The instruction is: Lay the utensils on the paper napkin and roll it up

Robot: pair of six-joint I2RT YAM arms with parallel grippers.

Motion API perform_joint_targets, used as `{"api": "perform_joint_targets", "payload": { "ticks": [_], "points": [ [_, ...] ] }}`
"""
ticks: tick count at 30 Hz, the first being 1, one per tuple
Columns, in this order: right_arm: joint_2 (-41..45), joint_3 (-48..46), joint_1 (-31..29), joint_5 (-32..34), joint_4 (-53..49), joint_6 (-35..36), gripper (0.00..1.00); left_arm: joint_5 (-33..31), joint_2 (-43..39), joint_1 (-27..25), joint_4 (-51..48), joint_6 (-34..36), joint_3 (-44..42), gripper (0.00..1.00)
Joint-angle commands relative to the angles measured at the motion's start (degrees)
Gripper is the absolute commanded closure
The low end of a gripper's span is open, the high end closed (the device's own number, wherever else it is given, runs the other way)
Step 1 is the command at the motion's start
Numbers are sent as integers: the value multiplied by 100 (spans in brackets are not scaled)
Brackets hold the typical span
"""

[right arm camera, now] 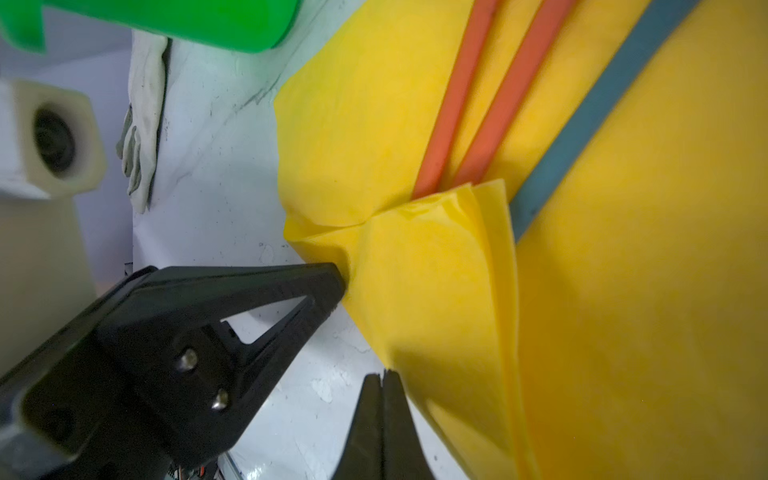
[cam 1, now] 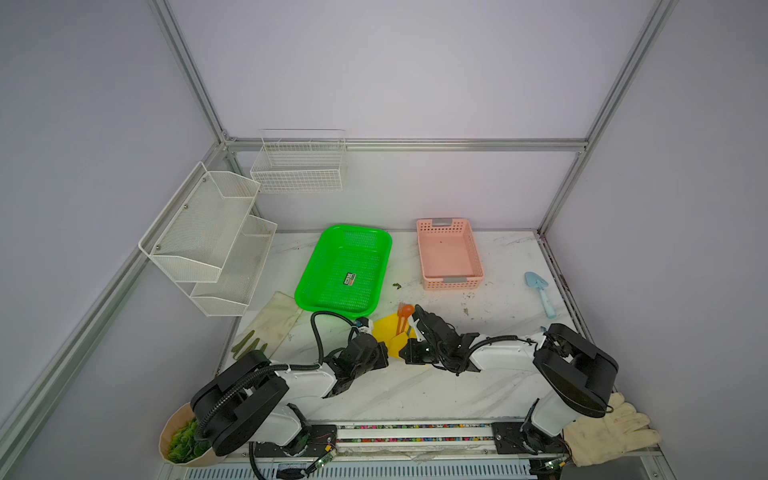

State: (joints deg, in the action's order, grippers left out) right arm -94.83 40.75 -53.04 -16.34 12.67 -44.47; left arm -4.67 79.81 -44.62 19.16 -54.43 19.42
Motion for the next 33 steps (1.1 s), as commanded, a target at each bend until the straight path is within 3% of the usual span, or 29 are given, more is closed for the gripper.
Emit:
{"api": "perform_joint_targets", "payload": {
  "ticks": [1, 21, 33],
  "points": [
    [-104, 103, -54, -34, 199, -39, 100, -61, 69, 65, -106, 73, 296, 100],
    [424, -723, 23, 206, 210, -127, 100, -105, 52, 68, -143, 73, 238, 100],
    [801, -643, 55, 1, 123, -47, 100, -96, 69, 65, -165, 82, 270, 100]
  ]
}}
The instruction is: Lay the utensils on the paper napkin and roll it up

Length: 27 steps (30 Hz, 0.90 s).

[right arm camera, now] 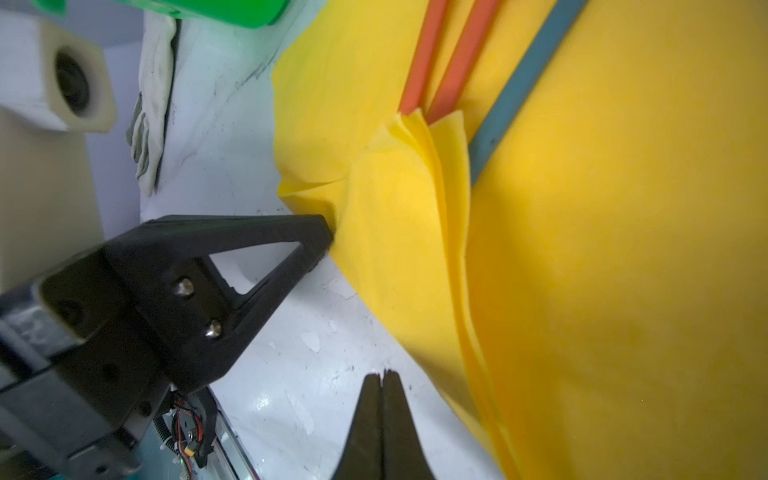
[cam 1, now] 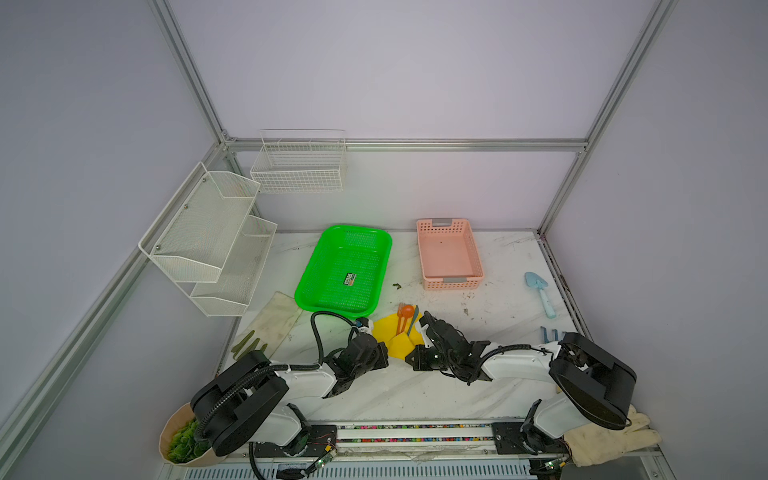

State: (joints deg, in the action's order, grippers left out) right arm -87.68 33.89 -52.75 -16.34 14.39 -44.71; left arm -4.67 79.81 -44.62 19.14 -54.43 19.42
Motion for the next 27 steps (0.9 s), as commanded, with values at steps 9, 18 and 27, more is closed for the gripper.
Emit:
{"api": "perform_joint_targets", "payload": {
  "ticks": [9, 18, 27],
  "points": [
    [-140, -219, 240, 44, 111, 4, 100, -83, 65, 68, -153, 82, 282, 100],
    [-162, -446, 308, 8, 178, 35, 100, -105, 56, 68, -192, 91, 284, 100],
    [-161, -814, 335, 61, 279, -63, 100, -202, -228, 94, -603, 125, 414, 85]
  ]
}}
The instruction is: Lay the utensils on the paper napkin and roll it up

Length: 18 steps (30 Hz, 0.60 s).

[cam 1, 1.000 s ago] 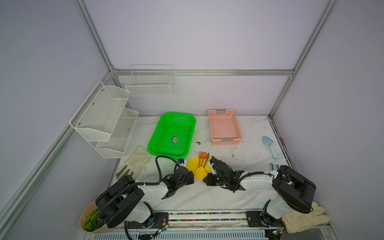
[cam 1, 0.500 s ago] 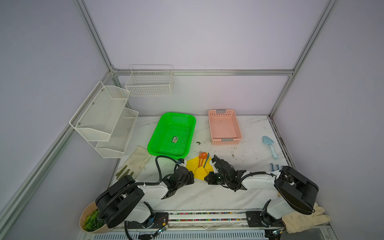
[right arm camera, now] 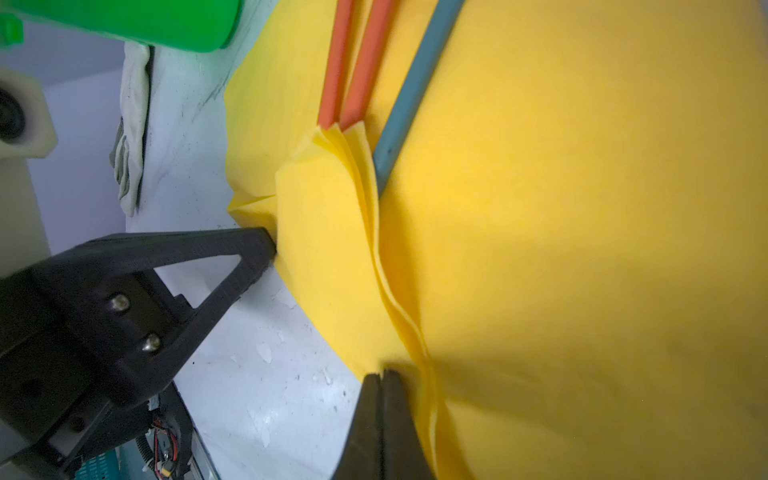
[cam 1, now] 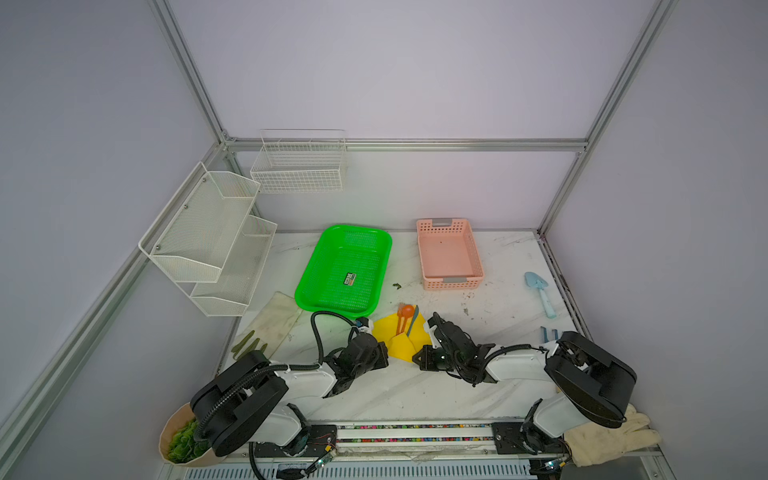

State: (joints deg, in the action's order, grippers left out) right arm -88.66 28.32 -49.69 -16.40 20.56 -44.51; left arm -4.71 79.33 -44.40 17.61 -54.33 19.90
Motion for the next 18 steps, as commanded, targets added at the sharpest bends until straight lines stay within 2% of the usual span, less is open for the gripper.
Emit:
{"api": "perform_joint_targets", "payload": {
  "ticks": [1, 3, 5, 9, 11, 18],
  "points": [
    [-84, -285, 28, 67, -334, -87, 100, -205, -254, 88, -539, 136, 388, 77],
    [-99, -328, 29, 68, -324, -105, 100, -243, -468, 81, -780, 176, 461, 58],
    [-74, -368, 30, 71, -324, -126, 100, -282, -708, 85, -983, 216, 521, 48],
    [6, -442, 25, 67, -350, -167, 100, -398, -1139, 98, -1232, 438, 630, 47],
    [40, -463, 28, 67, -364, -168, 100, -358, -1190, 93, -1276, 841, 806, 49],
    [-3, -363, 33, 76, -364, -150, 100, -480, -430, 21, -2221, 1821, 2263, 49]
  ]
}}
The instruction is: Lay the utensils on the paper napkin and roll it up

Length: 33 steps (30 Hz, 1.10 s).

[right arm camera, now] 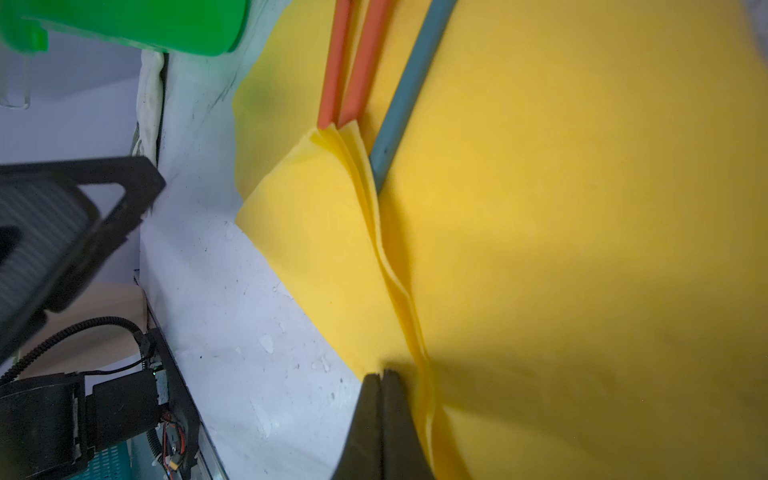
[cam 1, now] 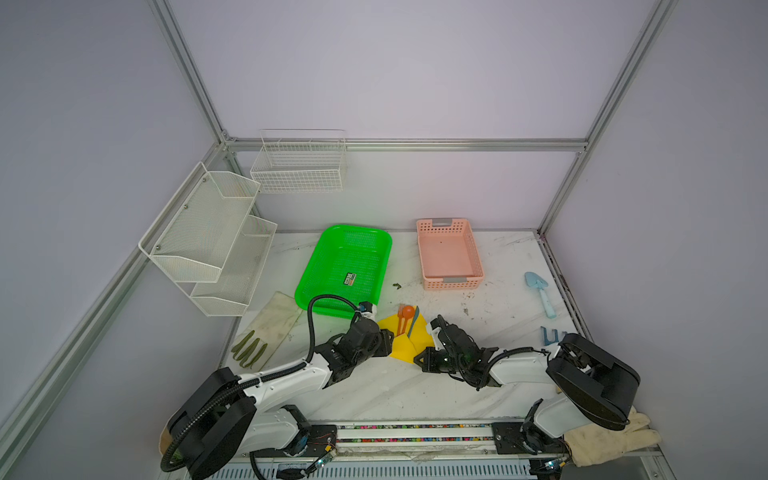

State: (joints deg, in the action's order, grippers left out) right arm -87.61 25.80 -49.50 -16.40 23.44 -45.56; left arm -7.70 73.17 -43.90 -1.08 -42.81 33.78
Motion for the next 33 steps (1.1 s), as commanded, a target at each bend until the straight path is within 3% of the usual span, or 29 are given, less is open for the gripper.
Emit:
{"api": "perform_joint_targets", "payload": {
  "ticks": [1, 4, 10, 13, 19, 25, 33],
  "points": [
    [-130, -80, 14, 76, -665, -41, 100, -268, 320, -59, -509, 824, 1105, 49],
    [-159, -31, 17, 76, -681, -32, 100, -463, 708, -50, -982, 1064, 1723, 51],
    [-112, 13, 20, 76, -745, -75, 100, -153, 1734, -39, -1531, 1514, 2630, 56],
    [-15, -49, 20, 111, -720, -120, 100, -206, 2027, -48, -1667, 1673, 2806, 54],
    [76, -105, 20, 137, -727, -131, 100, -805, 2443, -385, -2023, 2004, 3217, 56],
    [77, -139, 36, 129, -684, -114, 100, -808, 2690, -531, -1987, 1892, 3420, 74],
    [102, -159, 36, 129, -648, -87, 100, -540, 3113, -568, -1955, 1898, 3733, 83]
  ]
}}
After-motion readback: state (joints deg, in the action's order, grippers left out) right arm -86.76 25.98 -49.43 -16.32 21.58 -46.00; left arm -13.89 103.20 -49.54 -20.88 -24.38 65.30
